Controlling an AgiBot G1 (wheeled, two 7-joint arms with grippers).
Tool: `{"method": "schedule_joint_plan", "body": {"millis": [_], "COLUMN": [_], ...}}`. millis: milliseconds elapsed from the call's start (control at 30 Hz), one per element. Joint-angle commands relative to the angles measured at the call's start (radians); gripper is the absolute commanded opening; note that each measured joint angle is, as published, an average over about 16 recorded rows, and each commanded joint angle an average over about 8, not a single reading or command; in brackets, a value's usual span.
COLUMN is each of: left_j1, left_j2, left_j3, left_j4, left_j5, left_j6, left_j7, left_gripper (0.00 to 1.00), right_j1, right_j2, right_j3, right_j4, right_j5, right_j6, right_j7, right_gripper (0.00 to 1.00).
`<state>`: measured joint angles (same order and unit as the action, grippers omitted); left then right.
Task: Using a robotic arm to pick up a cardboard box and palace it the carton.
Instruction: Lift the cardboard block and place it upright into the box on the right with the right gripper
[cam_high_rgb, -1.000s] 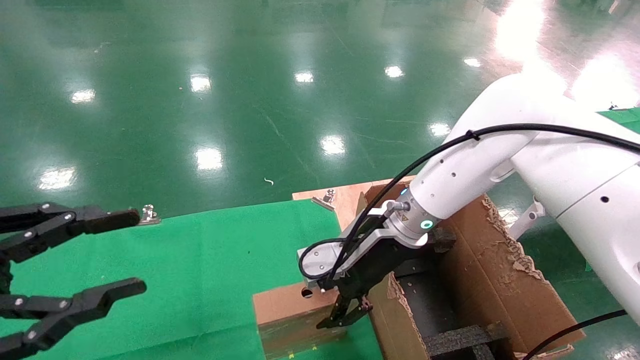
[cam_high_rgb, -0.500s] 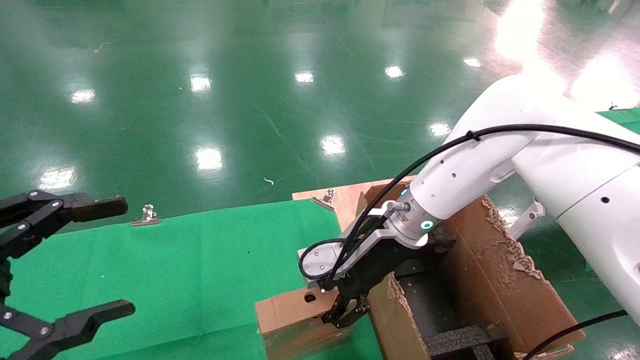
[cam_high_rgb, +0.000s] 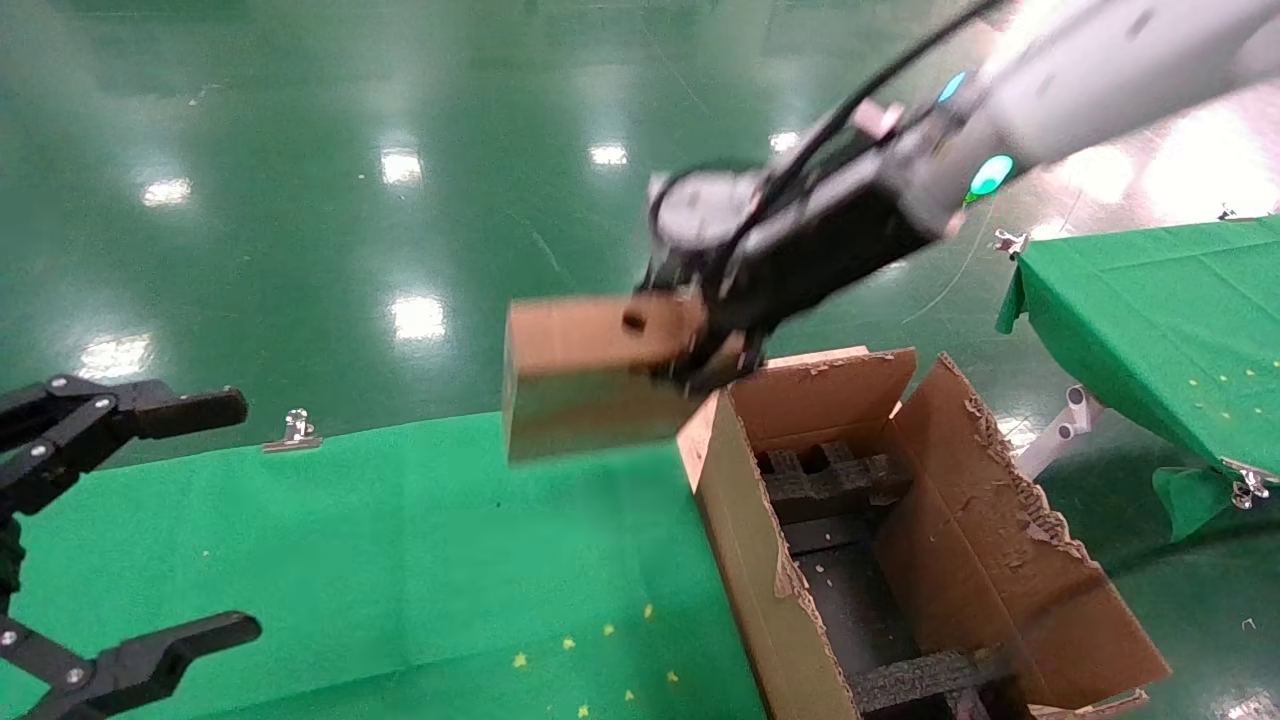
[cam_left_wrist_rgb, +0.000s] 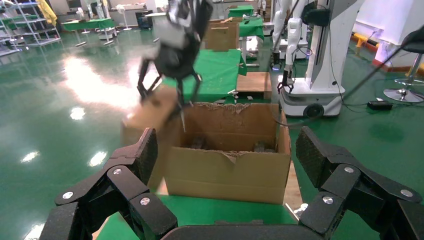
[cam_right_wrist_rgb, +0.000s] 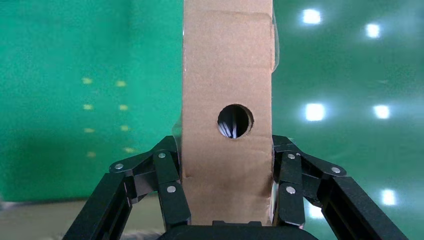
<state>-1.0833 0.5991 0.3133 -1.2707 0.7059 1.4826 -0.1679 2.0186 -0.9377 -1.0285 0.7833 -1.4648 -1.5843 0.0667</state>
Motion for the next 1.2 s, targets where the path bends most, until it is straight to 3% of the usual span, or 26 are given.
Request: {"method": "schedule_joint_plan", "body": {"millis": [33,233,433,933,1200], "left_j1": [0.0,0.0,0.0,0.0,0.0], "left_j2": [0.0,0.0,0.0,0.0,0.0], "left_j3": [0.0,0.0,0.0,0.001,0.001], "left_j4": [0.0,0.0,0.0,0.0,0.0], "left_j5": [0.0,0.0,0.0,-0.001,-0.001], "left_j6": [0.0,0.0,0.0,0.0,-0.001], "left_j7": [0.0,0.0,0.0,0.0,0.001], "left_gripper": [1.0,1.0,1.0,1.0,1.0], "right_j1": [0.058,0.126,0.176,0.265,0.263], "right_j2": [0.002,0.059,0.172,0.558,0.643], "right_j3": [-0.007,-0.062,-0.128,-0.345,-0.397], "right_j4": [-0.023,-0.054,-0.02,0.32,0.404], "right_j5": [0.005,0.024,0.023,0.007,0.001], "right_j6": [-0.003,-0.002,-0.005,-0.001,0.019], "right_j7": [-0.011,-0.004,0.049,0.319,0.423], "right_gripper": [0.0,0.0,0.0,0.0,0.0]}}
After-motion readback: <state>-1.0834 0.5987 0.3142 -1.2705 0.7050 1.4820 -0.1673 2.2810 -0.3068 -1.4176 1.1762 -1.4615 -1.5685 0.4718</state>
